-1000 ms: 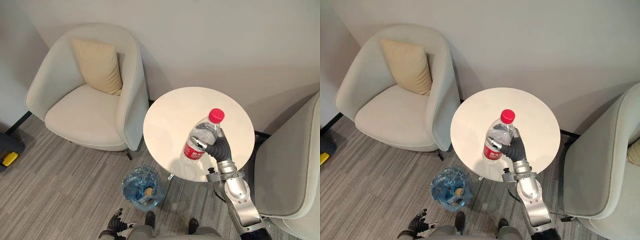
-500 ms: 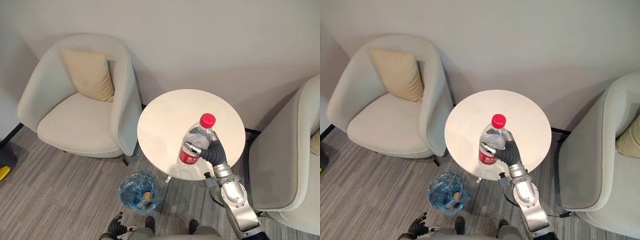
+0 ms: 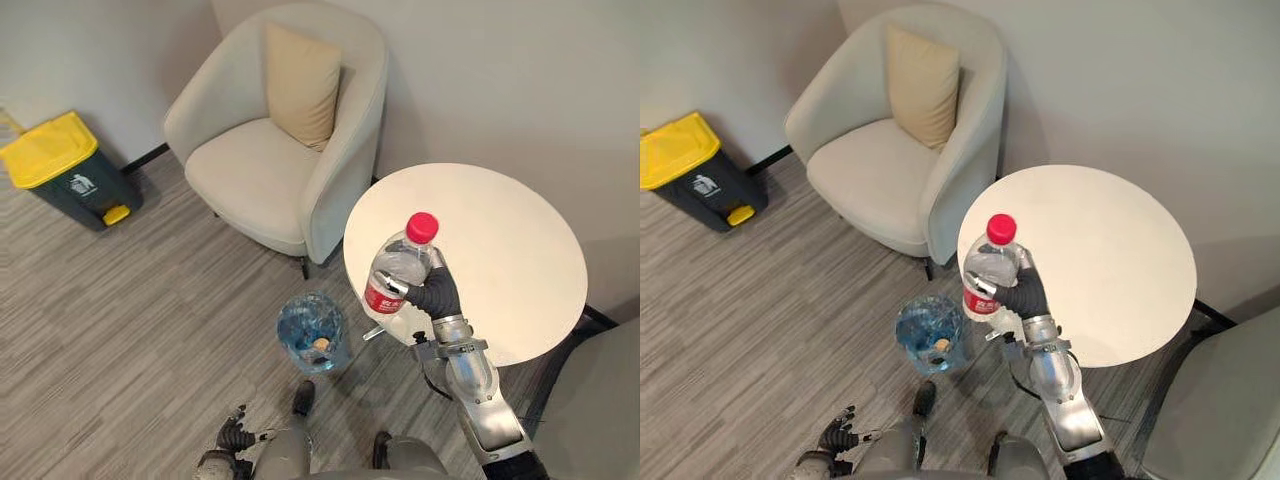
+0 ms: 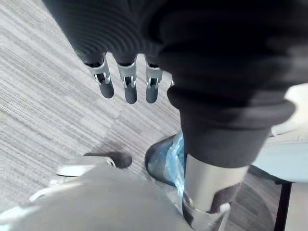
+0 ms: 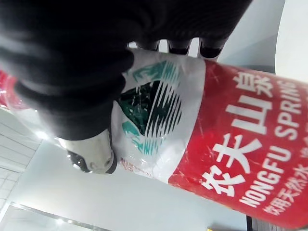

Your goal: Gather rubbish on tea table into small bin, then transfer packed bag to large trash can.

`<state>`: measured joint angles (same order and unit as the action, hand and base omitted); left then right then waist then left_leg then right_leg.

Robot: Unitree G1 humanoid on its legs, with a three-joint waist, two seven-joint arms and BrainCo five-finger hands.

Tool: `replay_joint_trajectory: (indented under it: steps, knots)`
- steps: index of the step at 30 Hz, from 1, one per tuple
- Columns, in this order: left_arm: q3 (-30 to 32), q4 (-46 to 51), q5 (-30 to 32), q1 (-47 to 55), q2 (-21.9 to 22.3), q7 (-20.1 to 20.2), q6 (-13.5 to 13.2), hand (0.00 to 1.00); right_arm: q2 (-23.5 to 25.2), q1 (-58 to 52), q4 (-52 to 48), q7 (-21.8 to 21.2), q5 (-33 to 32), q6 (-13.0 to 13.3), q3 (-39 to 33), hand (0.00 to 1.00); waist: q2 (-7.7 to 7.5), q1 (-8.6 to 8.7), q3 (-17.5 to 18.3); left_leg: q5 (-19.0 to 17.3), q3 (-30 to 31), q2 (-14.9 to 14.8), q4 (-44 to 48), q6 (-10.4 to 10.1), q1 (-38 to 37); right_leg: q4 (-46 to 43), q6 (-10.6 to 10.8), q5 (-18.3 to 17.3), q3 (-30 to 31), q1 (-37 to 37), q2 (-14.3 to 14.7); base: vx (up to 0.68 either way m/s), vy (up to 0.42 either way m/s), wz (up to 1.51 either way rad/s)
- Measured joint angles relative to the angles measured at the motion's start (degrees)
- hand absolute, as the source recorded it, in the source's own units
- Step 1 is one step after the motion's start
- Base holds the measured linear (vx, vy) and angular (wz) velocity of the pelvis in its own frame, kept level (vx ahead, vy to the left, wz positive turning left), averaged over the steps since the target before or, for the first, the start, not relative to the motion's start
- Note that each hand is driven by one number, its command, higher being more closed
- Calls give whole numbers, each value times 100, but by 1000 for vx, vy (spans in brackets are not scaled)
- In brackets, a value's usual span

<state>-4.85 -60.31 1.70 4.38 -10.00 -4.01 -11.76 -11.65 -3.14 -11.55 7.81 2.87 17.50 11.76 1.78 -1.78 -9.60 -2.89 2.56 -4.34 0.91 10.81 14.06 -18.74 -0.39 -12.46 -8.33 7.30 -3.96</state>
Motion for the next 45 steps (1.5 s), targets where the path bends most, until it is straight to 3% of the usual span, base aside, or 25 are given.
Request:
replay_joint_trajectory:
  steps: [1, 3, 4, 5, 6, 8, 9, 11, 15, 24, 27, 29, 32, 36, 37, 39, 40, 41, 42, 45]
  knots:
    - [5, 2, 10, -103, -3, 0, 1, 0, -25, 130, 0, 45, 0, 11, -169, 100, 2, 85, -124, 68, -584, -102, 665, -366, 176, 108, -44, 83, -213, -89, -137, -117, -41, 88]
    - [0, 2, 21, -56, 0, 1, 3, 0, 5, 133, 1, 125, -5, 6, -352, 100, -36, 114, -143, 138, -1056, -119, 1677, -481, 180, 112, -45, 82, -414, -144, -319, -120, -52, 57]
    - [-1, 3, 64, -35, 29, -2, 4, 0, -4, 123, 1, 143, -3, 8, -464, 100, 24, 138, -119, -2, -1221, -112, 2089, -647, -16, 207, -13, 102, -499, -233, -360, -55, 14, 41]
    - [-6, 7, 118, 24, 76, 2, 2, 0, -5, 85, 5, 189, -2, 8, -537, 100, 100, 150, -72, -169, -1317, -118, 2107, -894, -282, 270, 20, 124, -593, -284, -369, -28, 45, 41]
    - [-10, 11, 128, 32, 94, -1, 0, 0, -1, 68, 9, 206, -3, 8, -555, 100, 117, 165, -62, -190, -1396, -124, 1988, -948, -490, 289, 34, 132, -640, -306, -368, 6, 86, 55]
    - [-18, 11, 135, 12, 143, -2, -6, 0, 14, 55, 29, 199, 2, 7, -662, 100, 223, 284, 1, -102, -1543, -107, 893, -1320, -1000, 505, 167, 271, -931, -384, -280, 35, 91, 67]
    - [-13, 11, 137, 9, 143, -1, -6, 0, 24, 52, 60, 196, 2, 7, -674, 100, 216, 279, 3, -82, -1535, -106, 685, -1351, -1069, 622, 173, 332, -981, -432, -244, 40, 132, 49]
    - [-6, 9, 204, -4, 111, -3, 4, 0, 225, 42, 236, 187, 2, 2, -692, 100, 143, 223, 26, -38, -1509, -63, 483, -1339, -1208, 972, 231, 522, -1055, -686, -204, 19, 140, 26]
    - [-7, 13, 360, 131, 113, -7, 4, 0, 365, 33, 280, 82, -1, 4, -651, 100, 160, 193, 71, -17, -1542, 51, 484, -1307, -1428, 1372, 332, 735, -966, -1064, -213, -29, 59, -2]
    - [-8, 4, 416, 291, 83, -9, 8, 0, 389, -136, 358, 76, -1, 0, -722, 100, 133, 220, 76, 356, -1516, -27, -102, -1424, -1564, 1476, 223, 916, -960, -984, -31, -109, -15, -1]
    - [-25, 3, 413, 339, 43, -7, 11, 0, 383, -149, 425, 78, 1, 0, -712, 100, 78, 207, 45, 286, -1553, -22, 32, -1392, -1377, 855, 284, 520, -884, -530, -156, -123, -23, -6]
    - [-56, 5, 358, 334, -40, -7, -10, 0, 357, -191, 495, 77, 12, -9, -713, 100, -78, 228, -56, -50, -1530, 61, 798, -1243, -1049, -46, 397, 73, -863, -183, -466, -82, 0, 18]
    - [-177, -2, 343, 355, -157, -12, 5, 0, 305, -194, 637, 73, 187, -20, -616, 100, -165, 244, -106, -577, -1436, 177, 1397, -1284, -914, -747, 484, -267, -817, -104, -763, -15, 28, 10]
    - [-181, 7, 335, 350, -169, -15, 9, 0, 274, -196, 637, 12, 234, -30, -511, 100, -191, 276, -120, -618, -1255, 354, 1244, -1201, -1036, -849, 493, -147, -822, -135, -897, 112, 87, 20]
    - [-184, 7, 336, 339, -155, -12, 12, 0, 258, -203, 642, -41, 235, -44, -512, 100, -147, 294, -152, -634, -1109, 331, 1181, -1147, -1128, -1360, 288, -62, -650, 152, -867, 161, 80, 32]
    - [-188, -14, 337, 313, -143, -5, 18, 0, 249, -208, 669, -49, 235, -39, -508, 100, -50, 360, -201, -637, -861, 195, 1084, -1146, -1265, -1048, 310, -148, -235, 322, -455, 158, 12, 53]
    - [-189, -54, 338, 330, -155, -2, 16, 0, 247, -214, 680, -47, 234, -39, -508, 100, -98, 399, -184, -635, -786, 200, 1076, -1154, -1290, -834, 311, -135, -152, 346, -364, 179, -46, 76]
    - [-182, -99, 339, 327, -260, 14, 16, 0, 247, -270, 685, -50, 228, -36, -510, 100, -283, 419, -89, -624, -715, 307, 1104, -1213, -1294, -340, 233, 207, -40, 388, -303, 278, -120, 86]
    - [-158, -92, 343, 282, -212, 9, 16, 0, 165, -369, 726, -53, 223, -38, -586, 100, -274, 423, -18, -685, -492, 245, 1245, -1256, -1286, -264, 182, 407, -164, 227, -290, 332, -130, 74]
    - [-155, -72, 344, 272, -114, 13, -10, 0, 130, -404, 726, -64, 220, -37, -639, 100, -88, 404, -29, -713, -431, 107, 1340, -1302, -1190, 87, 160, 419, -339, 15, -142, 235, -97, 33]
